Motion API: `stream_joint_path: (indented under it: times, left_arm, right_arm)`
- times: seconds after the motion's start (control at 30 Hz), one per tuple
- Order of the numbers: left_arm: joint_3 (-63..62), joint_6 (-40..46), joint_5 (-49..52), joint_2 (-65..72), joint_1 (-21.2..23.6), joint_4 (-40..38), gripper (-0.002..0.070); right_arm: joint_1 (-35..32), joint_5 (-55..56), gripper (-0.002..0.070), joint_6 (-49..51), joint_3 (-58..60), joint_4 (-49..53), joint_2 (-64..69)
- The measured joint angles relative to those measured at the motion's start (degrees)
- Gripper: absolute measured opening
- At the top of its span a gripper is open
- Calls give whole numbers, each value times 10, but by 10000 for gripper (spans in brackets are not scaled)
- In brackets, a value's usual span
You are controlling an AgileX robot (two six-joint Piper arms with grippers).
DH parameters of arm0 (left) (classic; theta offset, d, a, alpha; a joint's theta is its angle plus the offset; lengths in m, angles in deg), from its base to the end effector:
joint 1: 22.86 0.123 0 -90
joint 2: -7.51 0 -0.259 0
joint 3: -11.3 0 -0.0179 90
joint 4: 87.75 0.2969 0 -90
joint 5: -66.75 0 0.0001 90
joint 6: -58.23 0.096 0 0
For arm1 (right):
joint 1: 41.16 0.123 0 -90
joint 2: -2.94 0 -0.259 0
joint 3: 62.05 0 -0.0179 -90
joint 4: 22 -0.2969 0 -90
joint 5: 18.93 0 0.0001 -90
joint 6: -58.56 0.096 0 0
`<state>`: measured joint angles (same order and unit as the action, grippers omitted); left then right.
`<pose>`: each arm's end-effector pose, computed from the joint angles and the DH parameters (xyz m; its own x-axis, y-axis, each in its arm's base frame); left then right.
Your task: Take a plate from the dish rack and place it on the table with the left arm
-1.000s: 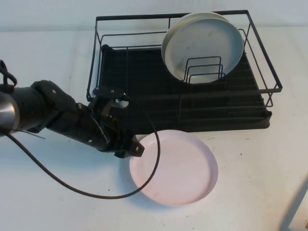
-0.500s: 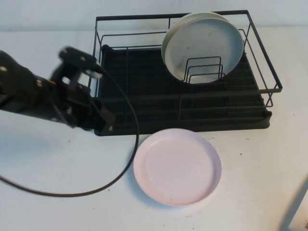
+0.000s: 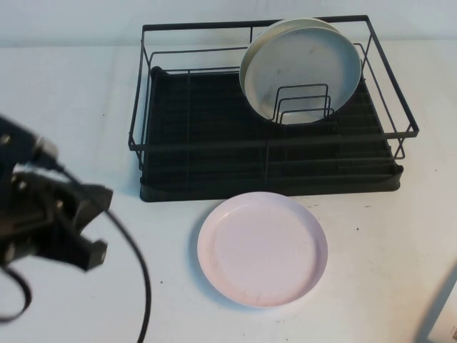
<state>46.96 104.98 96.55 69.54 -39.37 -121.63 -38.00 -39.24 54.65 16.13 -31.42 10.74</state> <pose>0.2344 -0.0973 0.2793 -0.3613 0.3921 -0.8460 0.6240 0.7758 0.0931 0.1299 0.0126 0.1702 -0.2843 0.0703 -0.9562 -0.0854 0.9915 0.0983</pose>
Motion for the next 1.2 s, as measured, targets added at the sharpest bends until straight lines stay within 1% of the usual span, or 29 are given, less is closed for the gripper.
stream_joint_path:
  times: [0.17, 0.27, 0.43, 0.53, 0.6, 0.7, 0.8, 0.9, 1.03, 1.1, 1.2]
  left_arm:
    - [32, -32, 35, -84, 0, 1, 0]
    - [34, -54, 88, -116, 0, 1, 0]
    - [35, -62, 171, -133, 0, 4, 0]
    - [35, -64, 194, -133, 0, 49, 0]
    - [35, -81, 212, -133, 0, 84, 0]
    - [37, -149, 231, -133, 0, 123, 0]
    - [55, -206, 203, -138, 0, 145, 0]
    - [95, -224, 134, -167, 0, 145, 0]
    - [173, -260, 34, -244, 0, 156, 0]
    - [214, -295, -1, -292, 0, 190, 0]
    - [261, -380, -16, -373, 0, 277, 0]
  right_arm:
    - [0, 0, -18, 0, 0, 0, 0]
    - [0, 0, -18, 0, 0, 0, 0]
    - [0, 0, -18, 0, 0, 0, 0]
    - [0, 0, -18, 0, 0, 0, 0]
    - [0, 0, -18, 0, 0, 0, 0]
    - [0, 0, -18, 0, 0, 0, 0]
    - [0, 0, -18, 0, 0, 0, 0]
    - [0, 0, -18, 0, 0, -8, 0]
    - [0, -1, -18, 0, 0, -21, 0]
    - [0, -1, -18, 0, 0, -24, 0]
    - [0, -1, -18, 0, 0, -25, 0]
